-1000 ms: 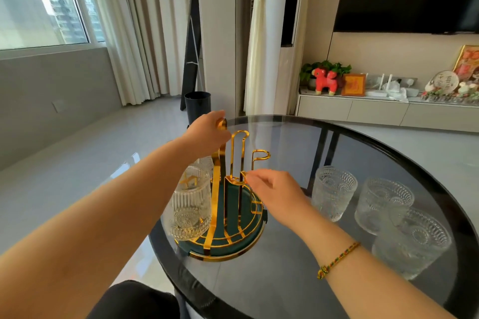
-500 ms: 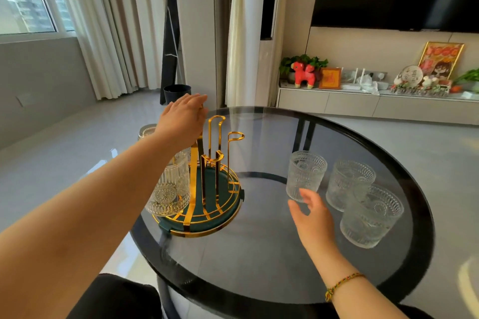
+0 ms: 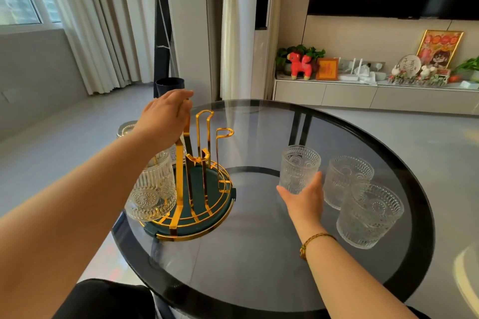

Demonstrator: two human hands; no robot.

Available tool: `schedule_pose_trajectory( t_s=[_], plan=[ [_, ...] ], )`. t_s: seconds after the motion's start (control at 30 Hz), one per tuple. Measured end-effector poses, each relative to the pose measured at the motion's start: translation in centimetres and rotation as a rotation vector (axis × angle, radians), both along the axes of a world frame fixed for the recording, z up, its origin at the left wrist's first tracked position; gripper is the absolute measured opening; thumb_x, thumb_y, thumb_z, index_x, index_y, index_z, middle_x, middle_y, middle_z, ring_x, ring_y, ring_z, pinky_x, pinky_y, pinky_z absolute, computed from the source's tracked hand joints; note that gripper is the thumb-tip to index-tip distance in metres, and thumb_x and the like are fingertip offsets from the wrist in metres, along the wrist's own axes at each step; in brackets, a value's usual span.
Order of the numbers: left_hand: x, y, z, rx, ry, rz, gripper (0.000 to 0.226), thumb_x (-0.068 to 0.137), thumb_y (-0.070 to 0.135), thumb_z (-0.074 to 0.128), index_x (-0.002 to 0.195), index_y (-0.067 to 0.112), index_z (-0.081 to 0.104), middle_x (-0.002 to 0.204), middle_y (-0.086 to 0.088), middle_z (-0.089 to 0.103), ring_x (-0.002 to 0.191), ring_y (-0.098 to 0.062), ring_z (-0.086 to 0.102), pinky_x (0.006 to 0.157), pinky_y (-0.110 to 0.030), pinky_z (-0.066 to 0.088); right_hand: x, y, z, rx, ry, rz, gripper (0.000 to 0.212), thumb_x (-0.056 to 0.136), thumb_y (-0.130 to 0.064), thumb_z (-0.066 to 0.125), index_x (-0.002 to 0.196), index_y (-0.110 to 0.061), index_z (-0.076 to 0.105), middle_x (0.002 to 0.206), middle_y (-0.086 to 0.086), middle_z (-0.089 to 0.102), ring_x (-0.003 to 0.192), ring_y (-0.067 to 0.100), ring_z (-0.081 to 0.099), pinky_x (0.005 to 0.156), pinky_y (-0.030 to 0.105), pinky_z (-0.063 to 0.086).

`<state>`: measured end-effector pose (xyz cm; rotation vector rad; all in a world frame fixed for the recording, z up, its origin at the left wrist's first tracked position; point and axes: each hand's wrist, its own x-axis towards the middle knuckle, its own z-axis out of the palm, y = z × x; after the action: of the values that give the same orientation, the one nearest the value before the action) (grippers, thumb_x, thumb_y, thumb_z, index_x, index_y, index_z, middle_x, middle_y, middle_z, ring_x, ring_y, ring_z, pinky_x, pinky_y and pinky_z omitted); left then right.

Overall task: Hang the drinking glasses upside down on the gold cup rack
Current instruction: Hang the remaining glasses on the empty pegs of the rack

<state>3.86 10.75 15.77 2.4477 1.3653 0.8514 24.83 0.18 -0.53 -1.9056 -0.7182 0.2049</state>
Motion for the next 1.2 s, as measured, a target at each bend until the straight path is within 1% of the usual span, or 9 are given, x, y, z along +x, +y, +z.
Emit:
schedule_pose_trajectory(
  t_s=[0.1,0.17,0.27,0.53,0.6,0.7,0.93,1.07,1.2],
  plan=[
    [0.0,0.1,-0.1,0.001,-0.025,-0.011,0.037,0.096,0.021,0.028,0.131,0.013,0.036,0.139,-0.014,0.041,0.126,-0.032,0.037,0.107,-0.045,0.026,0.6,0.8,-0.2,0.039,-0.006,0.002,0.093,0.061,-0.024,0.077,0.133,-0.009,0.020,0.140,0.018,0.034,0.127,0.033,0.036,0.099,0.050,0.040],
    [0.1,0.2,-0.2,0.003,-0.032,-0.016,0.037,0.096,0.021,0.028,0.131,0.014,0.036,0.139,-0.014,0.041,0.126,-0.032,0.037,0.107,-0.045,0.026,0.8,1.2,-0.2,0.055,-0.028,-0.017,0.083,0.060,-0.024,0.078,0.126,-0.009,0.029,0.129,0.016,0.046,0.116,0.033,0.046,0.088,0.045,0.047],
    [0.0,0.3,-0.2,0.002,-0.035,-0.020,0.037,0.096,0.021,0.028,0.131,0.014,0.036,0.140,-0.012,0.041,0.126,-0.032,0.037,0.107,-0.045,0.025,0.8,1.4,-0.3,0.047,-0.025,-0.043,0.072,0.059,-0.023,0.078,0.118,-0.011,0.037,0.118,0.014,0.055,0.105,0.034,0.053,0.077,0.039,0.046],
    [-0.1,0.3,-0.2,-0.006,-0.027,-0.026,0.037,0.096,0.022,0.028,0.131,0.015,0.035,0.142,-0.011,0.039,0.129,-0.030,0.034,0.109,-0.044,0.023,1.1,0.9,0.4,0.092,0.104,0.103,0.068,0.059,-0.022,0.077,0.115,-0.015,0.037,0.103,-0.004,0.046,0.093,0.016,0.047,0.074,0.031,0.040],
    [-0.1,0.3,-0.2,-0.007,-0.026,-0.028,0.037,0.096,0.022,0.027,0.132,0.015,0.034,0.142,-0.011,0.039,0.130,-0.030,0.034,0.109,-0.043,0.022,1.3,0.8,1.6,0.104,0.124,0.179,0.067,0.060,-0.021,0.076,0.116,-0.015,0.040,0.096,-0.011,0.047,0.090,0.013,0.047,0.071,0.023,0.041],
    [-0.2,0.3,-0.1,-0.009,-0.029,-0.035,0.037,0.096,0.022,0.027,0.132,0.014,0.034,0.142,-0.011,0.038,0.130,-0.028,0.034,0.110,-0.042,0.020,1.2,0.8,4.2,0.094,0.088,0.284,0.064,0.064,-0.021,0.073,0.118,-0.016,0.040,0.091,-0.015,0.045,0.083,0.006,0.046,0.061,0.014,0.035],
    [-0.9,0.3,-0.3,0.023,-0.009,-0.067,0.037,0.096,0.024,0.027,0.132,0.016,0.034,0.141,-0.009,0.041,0.131,-0.025,0.032,0.112,-0.039,0.014,1.3,0.7,10.9,-0.016,-0.093,0.443,0.056,0.064,-0.029,0.072,0.110,-0.024,0.041,0.090,-0.014,0.044,0.075,-0.002,0.042,0.055,0.015,0.032],
    [-1.4,0.3,-0.4,0.035,-0.008,-0.113,0.038,0.096,0.025,0.027,0.132,0.018,0.034,0.142,-0.007,0.040,0.132,-0.023,0.031,0.112,-0.038,0.011,1.3,1.0,13.7,-0.035,-0.128,0.462,0.054,0.062,-0.028,0.074,0.103,-0.024,0.039,0.105,-0.002,0.046,0.089,0.013,0.047,0.065,0.024,0.038],
    [-1.6,0.4,-0.4,0.027,0.000,-0.131,0.038,0.096,0.026,0.027,0.132,0.019,0.033,0.142,-0.006,0.039,0.132,-0.023,0.030,0.112,-0.038,0.011,0.9,1.9,15.6,-0.080,-0.228,0.452,0.072,0.061,-0.029,0.076,0.120,-0.018,0.035,0.113,-0.003,0.039,0.101,0.013,0.039,0.081,0.028,0.034]
  ],
)
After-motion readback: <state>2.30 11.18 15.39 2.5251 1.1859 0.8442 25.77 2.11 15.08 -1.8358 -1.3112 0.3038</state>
